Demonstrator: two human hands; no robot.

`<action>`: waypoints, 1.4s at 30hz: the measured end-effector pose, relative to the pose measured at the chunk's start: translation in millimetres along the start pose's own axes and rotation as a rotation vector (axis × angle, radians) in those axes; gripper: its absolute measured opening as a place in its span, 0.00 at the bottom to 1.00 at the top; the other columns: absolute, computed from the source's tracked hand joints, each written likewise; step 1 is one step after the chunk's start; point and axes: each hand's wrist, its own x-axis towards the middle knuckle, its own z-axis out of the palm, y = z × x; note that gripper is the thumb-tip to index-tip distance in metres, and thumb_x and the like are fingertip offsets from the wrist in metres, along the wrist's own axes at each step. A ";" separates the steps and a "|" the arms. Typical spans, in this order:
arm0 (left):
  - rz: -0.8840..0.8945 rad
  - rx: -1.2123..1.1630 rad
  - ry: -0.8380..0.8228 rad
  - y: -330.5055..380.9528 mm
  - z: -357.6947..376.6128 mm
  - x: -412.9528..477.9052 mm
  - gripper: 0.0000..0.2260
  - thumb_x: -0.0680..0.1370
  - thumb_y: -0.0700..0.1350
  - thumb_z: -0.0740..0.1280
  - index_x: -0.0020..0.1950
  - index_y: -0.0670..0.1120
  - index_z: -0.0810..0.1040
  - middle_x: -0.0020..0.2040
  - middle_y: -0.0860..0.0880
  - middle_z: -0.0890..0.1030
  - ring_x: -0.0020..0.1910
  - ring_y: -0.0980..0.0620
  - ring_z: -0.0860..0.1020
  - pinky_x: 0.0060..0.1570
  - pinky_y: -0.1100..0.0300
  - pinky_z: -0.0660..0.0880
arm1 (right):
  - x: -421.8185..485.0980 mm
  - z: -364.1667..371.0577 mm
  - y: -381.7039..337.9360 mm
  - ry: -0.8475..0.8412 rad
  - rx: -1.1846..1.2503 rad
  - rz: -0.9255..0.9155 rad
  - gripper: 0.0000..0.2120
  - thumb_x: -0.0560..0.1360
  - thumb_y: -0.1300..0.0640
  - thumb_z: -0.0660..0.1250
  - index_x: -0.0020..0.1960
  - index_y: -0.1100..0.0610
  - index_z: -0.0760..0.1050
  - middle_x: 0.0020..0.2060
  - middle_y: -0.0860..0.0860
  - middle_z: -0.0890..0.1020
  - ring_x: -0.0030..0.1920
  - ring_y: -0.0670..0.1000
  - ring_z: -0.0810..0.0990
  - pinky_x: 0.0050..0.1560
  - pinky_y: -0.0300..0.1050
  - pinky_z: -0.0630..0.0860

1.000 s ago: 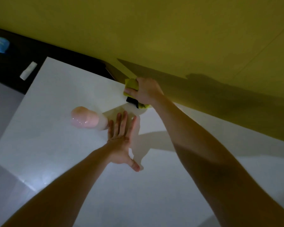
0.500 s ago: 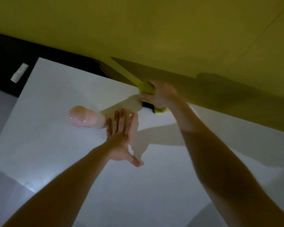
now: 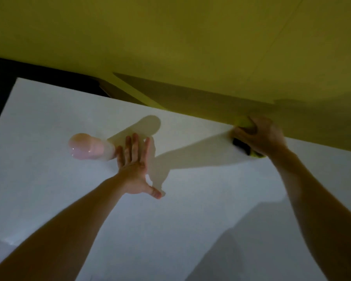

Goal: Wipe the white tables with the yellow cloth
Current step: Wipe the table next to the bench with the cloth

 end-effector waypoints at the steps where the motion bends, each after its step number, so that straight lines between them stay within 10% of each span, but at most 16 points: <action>1: 0.001 0.000 0.000 0.0 0.1 0.7 0.83 0.54 0.81 0.78 0.74 0.51 0.12 0.72 0.43 0.10 0.73 0.35 0.14 0.79 0.27 0.33 | -2.6 -3.0 9.6 0.043 -0.024 0.045 0.40 0.69 0.17 0.60 0.58 0.50 0.80 0.56 0.60 0.84 0.56 0.65 0.83 0.54 0.57 0.80; 11: -0.002 0.003 0.041 0.3 5.4 3.2 0.83 0.55 0.79 0.79 0.75 0.53 0.12 0.73 0.45 0.11 0.74 0.38 0.14 0.80 0.29 0.31 | 35.0 88.4 -255.2 0.046 -0.010 -0.184 0.26 0.79 0.27 0.60 0.52 0.50 0.77 0.42 0.48 0.80 0.47 0.53 0.81 0.52 0.49 0.79; 18: 0.015 -0.006 0.026 2.2 4.7 1.2 0.83 0.54 0.80 0.79 0.74 0.54 0.12 0.73 0.43 0.11 0.74 0.37 0.13 0.79 0.29 0.29 | 6.5 41.6 -82.1 0.165 -0.023 -0.099 0.32 0.77 0.27 0.64 0.67 0.51 0.81 0.56 0.59 0.86 0.57 0.65 0.83 0.54 0.52 0.76; 23: 0.027 0.005 0.038 2.2 6.5 7.0 0.84 0.53 0.80 0.79 0.74 0.53 0.12 0.72 0.43 0.10 0.74 0.36 0.14 0.79 0.28 0.31 | -16.1 0.1 42.7 0.362 -0.044 0.205 0.29 0.75 0.27 0.61 0.45 0.54 0.76 0.47 0.63 0.83 0.52 0.67 0.81 0.54 0.57 0.74; 33: 0.101 0.033 0.231 -9.5 24.1 3.7 0.79 0.55 0.83 0.74 0.81 0.55 0.19 0.79 0.44 0.16 0.78 0.40 0.17 0.81 0.31 0.31 | 14.5 68.3 -212.0 0.052 -0.079 -0.190 0.32 0.82 0.25 0.53 0.62 0.51 0.78 0.53 0.53 0.84 0.56 0.57 0.81 0.57 0.52 0.71; 38: 0.195 0.061 0.477 10.6 45.5 -0.3 0.53 0.75 0.82 0.52 0.89 0.53 0.40 0.88 0.46 0.34 0.86 0.43 0.31 0.84 0.30 0.41 | 12.3 35.9 -59.7 0.145 0.024 -0.167 0.31 0.77 0.22 0.61 0.58 0.49 0.79 0.47 0.53 0.84 0.49 0.60 0.82 0.45 0.48 0.74; 42: 0.265 0.139 0.653 103.8 63.4 13.7 0.38 0.85 0.71 0.47 0.89 0.49 0.52 0.90 0.45 0.46 0.89 0.44 0.42 0.83 0.31 0.49 | -22.5 -16.4 128.1 0.404 0.047 -0.089 0.32 0.75 0.28 0.64 0.55 0.57 0.81 0.50 0.60 0.84 0.54 0.65 0.81 0.54 0.57 0.78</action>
